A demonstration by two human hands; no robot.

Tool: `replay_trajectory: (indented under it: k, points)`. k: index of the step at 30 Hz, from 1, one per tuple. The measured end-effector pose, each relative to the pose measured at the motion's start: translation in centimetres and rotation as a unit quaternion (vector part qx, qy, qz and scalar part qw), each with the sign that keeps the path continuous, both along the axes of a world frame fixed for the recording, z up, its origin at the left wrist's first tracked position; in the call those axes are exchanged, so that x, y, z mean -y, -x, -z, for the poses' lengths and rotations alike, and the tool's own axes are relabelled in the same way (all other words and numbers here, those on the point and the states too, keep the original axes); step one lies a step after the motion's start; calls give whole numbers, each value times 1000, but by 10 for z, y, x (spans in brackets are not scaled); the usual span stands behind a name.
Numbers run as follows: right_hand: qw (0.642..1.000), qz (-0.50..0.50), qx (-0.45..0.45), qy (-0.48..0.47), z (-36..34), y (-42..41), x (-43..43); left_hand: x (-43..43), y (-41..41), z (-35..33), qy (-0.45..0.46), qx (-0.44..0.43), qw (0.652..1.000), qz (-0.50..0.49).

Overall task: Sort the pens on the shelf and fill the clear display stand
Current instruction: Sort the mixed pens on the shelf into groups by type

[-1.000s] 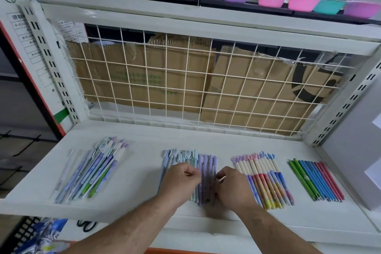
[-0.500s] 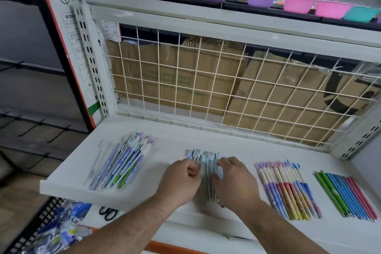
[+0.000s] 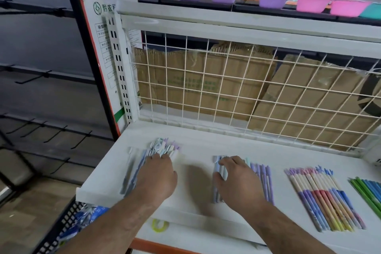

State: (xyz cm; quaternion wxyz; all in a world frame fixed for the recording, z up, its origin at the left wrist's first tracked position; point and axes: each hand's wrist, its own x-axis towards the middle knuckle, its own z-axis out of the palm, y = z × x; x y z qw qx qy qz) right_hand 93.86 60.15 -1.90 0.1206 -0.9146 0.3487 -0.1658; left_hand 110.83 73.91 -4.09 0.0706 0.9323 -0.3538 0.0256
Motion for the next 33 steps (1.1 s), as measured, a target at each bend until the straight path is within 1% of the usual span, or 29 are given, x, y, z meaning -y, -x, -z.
replay_trajectory:
  k: [6, 12, 15, 20, 27, 33]
  points:
    - [1000, 13, 16, -8, 1, -10, -8, 3, -10, 0, 5, 8, 999, 41]
    - [999, 34, 25, -32, -1, -7, -13, 12, -12, -4, 12, -61, 998, 28]
    - [998, 35, 23, -40, 0, -2, -12, 18, -11, -7, -11, -61, 997, 37]
    - [998, 38, 7, -54, -2, 4, -9, 25, -11, -6, -67, -86, 993, 37]
    - [998, 29, 17, -53, -5, 16, -4, 32, -2, -4, -134, -42, 990, 31]
    - [998, 35, 34, -32, -6, 34, 7, 39, 11, -11, -182, -44, 982, 19]
